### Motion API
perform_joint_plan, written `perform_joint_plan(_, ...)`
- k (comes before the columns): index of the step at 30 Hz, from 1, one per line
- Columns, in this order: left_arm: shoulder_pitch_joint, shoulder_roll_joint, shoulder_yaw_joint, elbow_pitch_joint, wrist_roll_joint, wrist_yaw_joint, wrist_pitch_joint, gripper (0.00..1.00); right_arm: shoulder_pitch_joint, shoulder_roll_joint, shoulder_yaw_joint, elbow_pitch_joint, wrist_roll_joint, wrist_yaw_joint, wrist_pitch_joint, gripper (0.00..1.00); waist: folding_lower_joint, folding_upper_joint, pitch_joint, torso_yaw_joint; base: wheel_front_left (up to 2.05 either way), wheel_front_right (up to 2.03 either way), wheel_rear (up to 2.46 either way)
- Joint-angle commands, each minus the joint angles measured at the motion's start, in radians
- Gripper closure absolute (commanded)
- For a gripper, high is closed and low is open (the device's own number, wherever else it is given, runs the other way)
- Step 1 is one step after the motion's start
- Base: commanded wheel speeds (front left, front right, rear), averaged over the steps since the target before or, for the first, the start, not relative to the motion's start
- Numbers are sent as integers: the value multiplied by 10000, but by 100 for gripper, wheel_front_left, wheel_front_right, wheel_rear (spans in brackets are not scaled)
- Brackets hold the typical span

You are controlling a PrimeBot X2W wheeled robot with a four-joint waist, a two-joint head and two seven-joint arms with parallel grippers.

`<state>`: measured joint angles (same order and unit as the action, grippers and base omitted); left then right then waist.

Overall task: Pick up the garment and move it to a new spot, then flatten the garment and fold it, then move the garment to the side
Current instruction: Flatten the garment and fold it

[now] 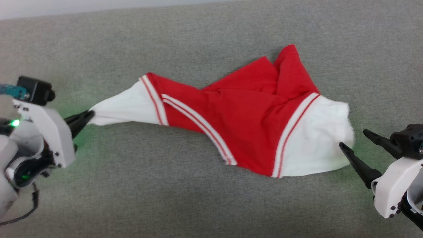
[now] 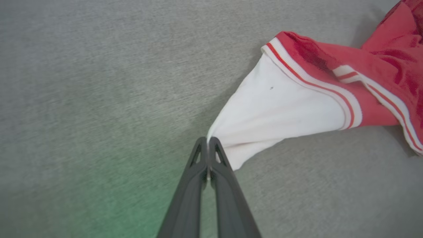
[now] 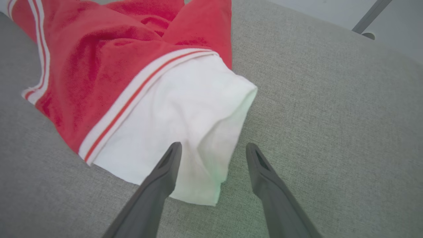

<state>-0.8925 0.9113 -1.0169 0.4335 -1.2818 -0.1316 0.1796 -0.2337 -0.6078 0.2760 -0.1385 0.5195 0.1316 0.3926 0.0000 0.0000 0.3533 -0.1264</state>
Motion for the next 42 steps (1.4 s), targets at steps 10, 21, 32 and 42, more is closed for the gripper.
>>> perform_joint_plan(10, 308, -198, -182, 791, 660, 23, -1443, 0, 379, -280, -30, -239, 290, -18, 831, 0, 0, 0, 21, 411, 0, 0, 0)
perform_joint_plan(21, 1339, -646, 310, 392, 1135, 449, -4229, 0, 278, -804, 241, -283, 637, -18, 2531, 0, 0, 0, 146, 1081, 0, 0, 0)
perform_joint_plan(32, 2664, -694, 1106, -1341, 1694, 1282, -4446, 0, 127, -884, 278, 427, 904, -18, 2705, 97, 0, 0, 135, 1660, 0, 0, 0)
perform_joint_plan(42, 3520, -411, 1706, -2375, 2039, 1846, -4439, 0, 825, -867, -1763, 254, 857, -18, 2629, 100, 0, 0, -87, 1344, 0, 0, 0)
